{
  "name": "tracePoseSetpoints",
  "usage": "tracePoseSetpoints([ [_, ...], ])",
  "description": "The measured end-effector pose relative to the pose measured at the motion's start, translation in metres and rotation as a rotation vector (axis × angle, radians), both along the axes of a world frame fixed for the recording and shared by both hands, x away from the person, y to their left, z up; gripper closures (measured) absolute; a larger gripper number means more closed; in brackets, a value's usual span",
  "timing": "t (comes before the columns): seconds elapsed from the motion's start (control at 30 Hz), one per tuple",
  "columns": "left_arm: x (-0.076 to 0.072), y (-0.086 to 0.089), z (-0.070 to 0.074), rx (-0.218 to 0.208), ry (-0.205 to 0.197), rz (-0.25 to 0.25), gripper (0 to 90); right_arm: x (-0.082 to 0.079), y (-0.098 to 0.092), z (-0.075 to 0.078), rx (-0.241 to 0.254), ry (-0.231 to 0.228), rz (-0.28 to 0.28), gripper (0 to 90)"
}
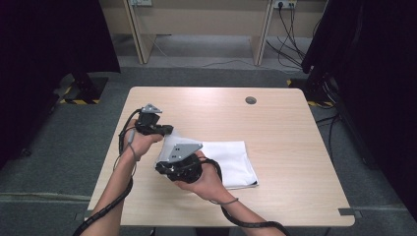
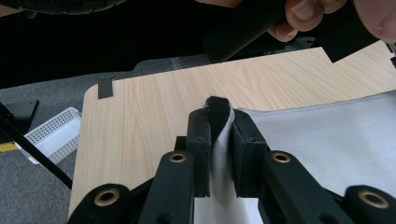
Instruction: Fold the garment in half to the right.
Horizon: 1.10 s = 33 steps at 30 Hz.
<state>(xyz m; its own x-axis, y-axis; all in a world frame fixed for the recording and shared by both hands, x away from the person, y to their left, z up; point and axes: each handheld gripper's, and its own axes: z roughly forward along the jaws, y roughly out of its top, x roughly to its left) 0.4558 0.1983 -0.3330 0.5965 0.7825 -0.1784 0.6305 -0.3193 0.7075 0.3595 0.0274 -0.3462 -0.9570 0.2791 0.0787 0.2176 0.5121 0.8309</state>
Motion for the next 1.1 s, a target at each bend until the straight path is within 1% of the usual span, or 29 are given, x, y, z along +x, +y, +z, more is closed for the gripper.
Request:
tracePoseSetpoints([
  [0.27, 0.004, -0.009, 0.005, 0.002, 0.003, -0.002, 86.1, 0.002, -0.014, 0.007, 0.016, -0.003, -0.016, 80.1],
  [0.5, 0.007, -0.019, 0.01, 0.004, -0.004, -0.008, 86.0, 0.003, -0.025, 0.011, 0.018, -0.011, -0.028, 80.0],
  [0.73, 0.01, -0.032, 0.013, -0.009, -0.009, -0.02, 86.0, 0.004, -0.037, 0.014, 0.023, -0.016, -0.042, 80.2],
  [0.9, 0.014, -0.041, 0.018, -0.015, -0.011, -0.017, 86.0, 0.006, -0.046, 0.017, 0.035, -0.013, -0.056, 80.2],
  [0.93, 0.014, -0.041, 0.018, -0.015, -0.011, -0.017, 86.0, 0.006, -0.046, 0.017, 0.035, -0.013, -0.056, 80.2],
  [0.97, 0.014, -0.041, 0.018, -0.015, -0.011, -0.017, 86.0, 0.007, -0.052, 0.02, 0.046, -0.013, -0.065, 80.2],
  [1.03, 0.015, -0.044, 0.018, -0.017, -0.01, -0.015, 86.0, 0.007, -0.052, 0.02, 0.046, -0.013, -0.065, 80.2],
  [1.07, 0.015, -0.044, 0.018, -0.017, -0.01, -0.015, 86.0, 0.008, -0.057, 0.022, 0.052, -0.016, -0.07, 80.2],
  [1.1, 0.016, -0.047, 0.019, -0.019, -0.011, -0.015, 86.0, 0.008, -0.057, 0.022, 0.052, -0.016, -0.07, 80.2],
])
